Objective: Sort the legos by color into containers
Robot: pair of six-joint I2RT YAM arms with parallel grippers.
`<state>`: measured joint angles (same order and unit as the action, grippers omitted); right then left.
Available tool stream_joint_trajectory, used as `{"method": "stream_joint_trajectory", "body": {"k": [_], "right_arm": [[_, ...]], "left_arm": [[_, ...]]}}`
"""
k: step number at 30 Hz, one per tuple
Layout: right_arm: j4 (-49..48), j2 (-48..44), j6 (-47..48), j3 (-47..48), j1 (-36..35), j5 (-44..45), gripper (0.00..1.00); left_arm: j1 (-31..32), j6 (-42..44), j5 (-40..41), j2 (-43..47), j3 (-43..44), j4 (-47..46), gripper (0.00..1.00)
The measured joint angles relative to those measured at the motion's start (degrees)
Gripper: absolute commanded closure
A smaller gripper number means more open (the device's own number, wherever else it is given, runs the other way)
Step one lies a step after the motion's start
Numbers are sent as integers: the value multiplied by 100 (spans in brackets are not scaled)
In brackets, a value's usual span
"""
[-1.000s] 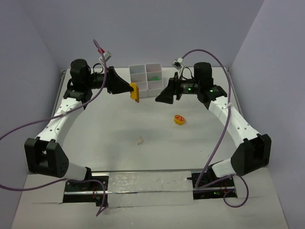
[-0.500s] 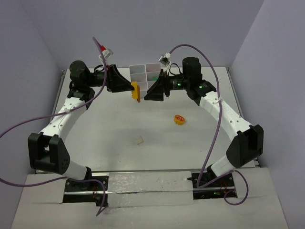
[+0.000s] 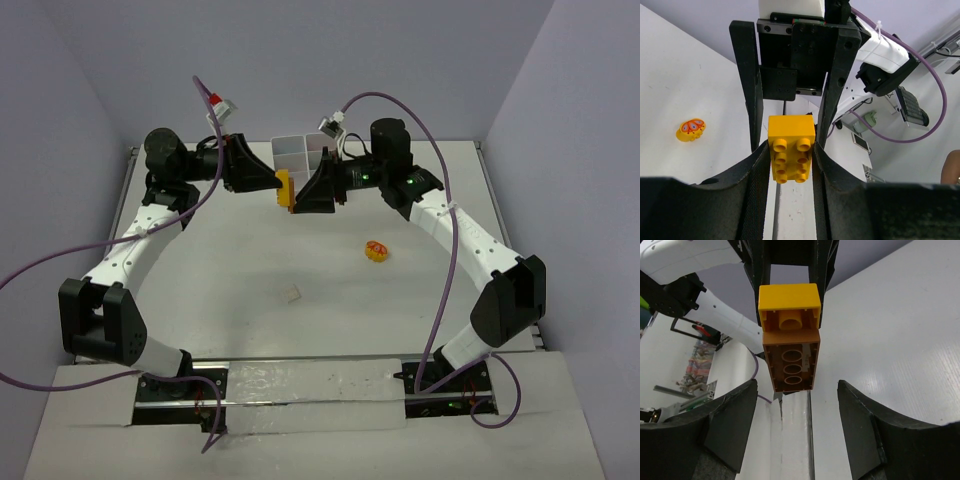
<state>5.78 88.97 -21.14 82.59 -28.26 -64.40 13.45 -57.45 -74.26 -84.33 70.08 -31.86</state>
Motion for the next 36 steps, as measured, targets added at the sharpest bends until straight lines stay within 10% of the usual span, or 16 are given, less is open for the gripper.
{"method": "stream_joint_trajectory", "body": {"k": [19, 26, 32, 36], "right_arm": [[-211, 102, -112, 238, -77, -210, 44], [-211, 191, -147, 275, -86, -252, 61], [-156, 229, -141, 331, -86, -278, 98], [-119, 229, -85, 334, -86, -272, 100]], "left_arm": [[0, -446, -2, 0, 0, -493, 100], [0, -443, -1, -2, 0, -490, 100], [0, -424, 0, -7, 0, -483, 100], [0, -393, -2, -7, -2, -481, 100]]}}
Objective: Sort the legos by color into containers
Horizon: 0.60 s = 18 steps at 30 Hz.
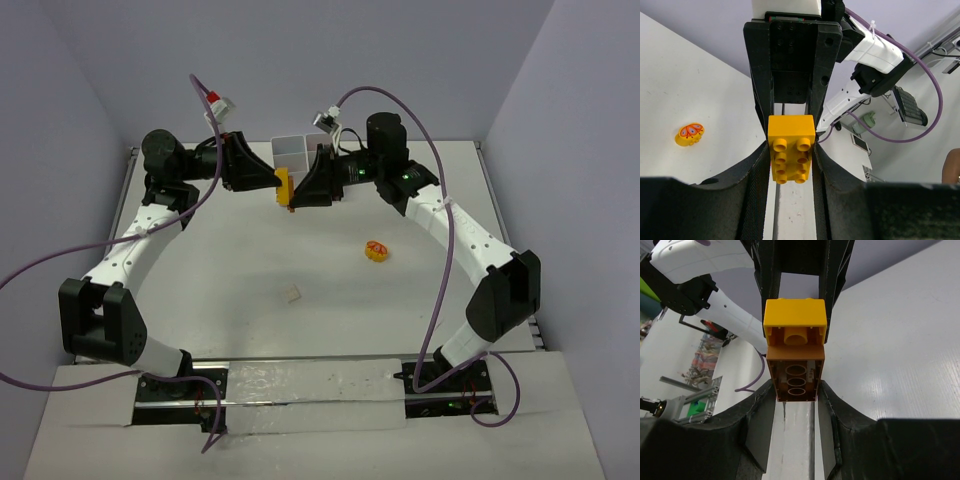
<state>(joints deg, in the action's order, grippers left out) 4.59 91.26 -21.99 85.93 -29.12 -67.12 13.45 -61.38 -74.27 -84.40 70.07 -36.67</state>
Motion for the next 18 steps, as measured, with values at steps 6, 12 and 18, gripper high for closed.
{"method": "stream_joint_trajectory", "body": {"k": [6, 12, 18], "right_arm": [[74, -27, 129, -14, 71, 52, 100], [217, -351, 297, -200, 453, 99, 100], [271, -515, 359, -210, 779, 107, 100]], "left_arm": [[-64, 140, -11, 7, -29, 68, 100], [-406, 139, -44, 15, -29, 86, 100], [-520, 165, -80, 102, -178, 132, 100]]}}
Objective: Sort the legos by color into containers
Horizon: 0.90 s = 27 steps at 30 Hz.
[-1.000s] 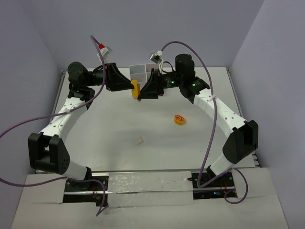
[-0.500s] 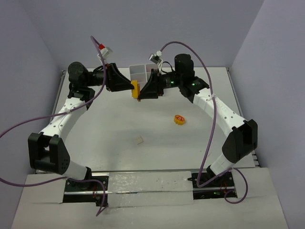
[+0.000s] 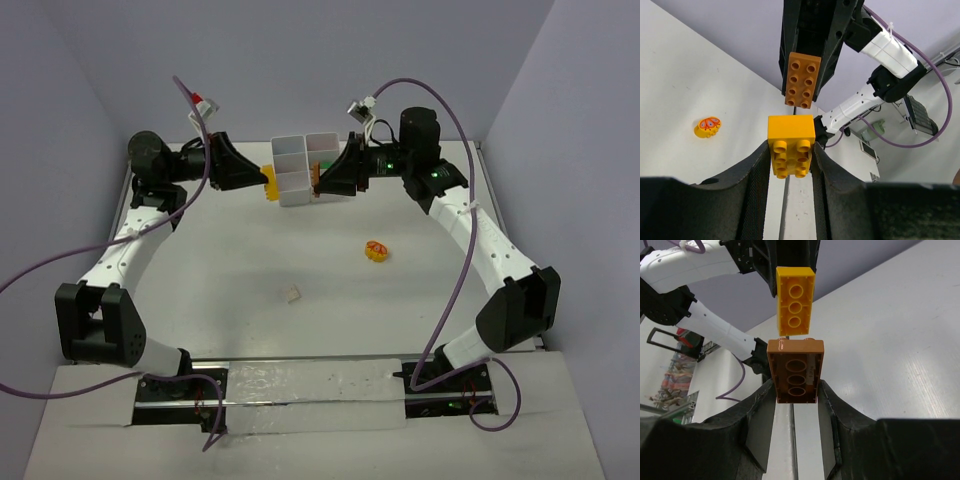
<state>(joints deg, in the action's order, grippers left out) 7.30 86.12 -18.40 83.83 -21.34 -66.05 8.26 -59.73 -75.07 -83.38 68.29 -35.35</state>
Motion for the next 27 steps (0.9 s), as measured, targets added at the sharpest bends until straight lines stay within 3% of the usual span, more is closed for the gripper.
{"method": "stream_joint_trajectory", "body": {"k": [3, 5, 8, 11, 16, 19, 27], "right_arm": [[78, -1, 36, -1, 43, 22, 100], [174, -1, 95, -2, 78, 100, 100], [479, -5, 370, 0, 224, 478, 100], [815, -5, 735, 0, 385, 1061, 100], [1310, -5, 1289, 0, 472, 2089, 100], [1466, -7, 1564, -24, 473, 2576, 100], [1682, -8, 2005, -188, 523, 3295, 100]], "left_arm": [[2, 417, 111, 28, 48, 506, 100], [14, 1157, 431, -5, 300, 1448, 100], [116, 2480, 1347, -356, 1274, 3006, 100], [353, 3570, 2653, -632, 1831, 3798, 100], [925, 4856, 4567, -1118, 1964, 4210, 100], [1111, 5286, 5267, -1593, 1973, 4213, 100], [1226, 5974, 6196, -2858, 2669, 4243, 100]]}}
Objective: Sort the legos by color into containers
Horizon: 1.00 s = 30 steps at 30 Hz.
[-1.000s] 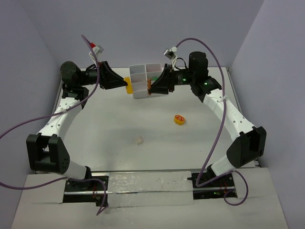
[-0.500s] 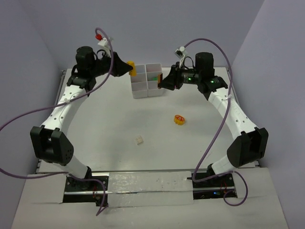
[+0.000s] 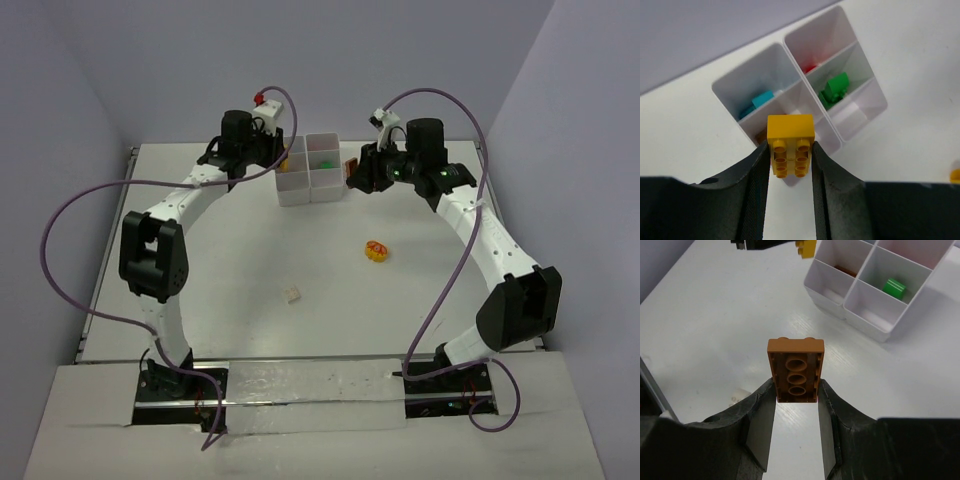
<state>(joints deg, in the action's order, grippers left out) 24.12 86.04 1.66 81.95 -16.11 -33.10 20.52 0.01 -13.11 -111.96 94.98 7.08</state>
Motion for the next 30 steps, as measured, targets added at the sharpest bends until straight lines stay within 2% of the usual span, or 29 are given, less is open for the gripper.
{"method": "stream_joint_trajectory", "body": {"k": [8, 23, 26, 30], "right_arm": [[51, 0, 111, -37, 52, 164, 100], [88, 0, 144, -66, 119, 251, 100], [88, 0, 144, -66, 126, 249, 100], [88, 0, 144, -66, 128, 249, 100]], "left_arm": [[23, 348, 162, -414, 551, -218, 100], [152, 518, 248, -919, 642, -377, 96], [163, 522, 267, -982, 662, -383, 93], [180, 544, 308, -1038, 707, -377, 85]]}}
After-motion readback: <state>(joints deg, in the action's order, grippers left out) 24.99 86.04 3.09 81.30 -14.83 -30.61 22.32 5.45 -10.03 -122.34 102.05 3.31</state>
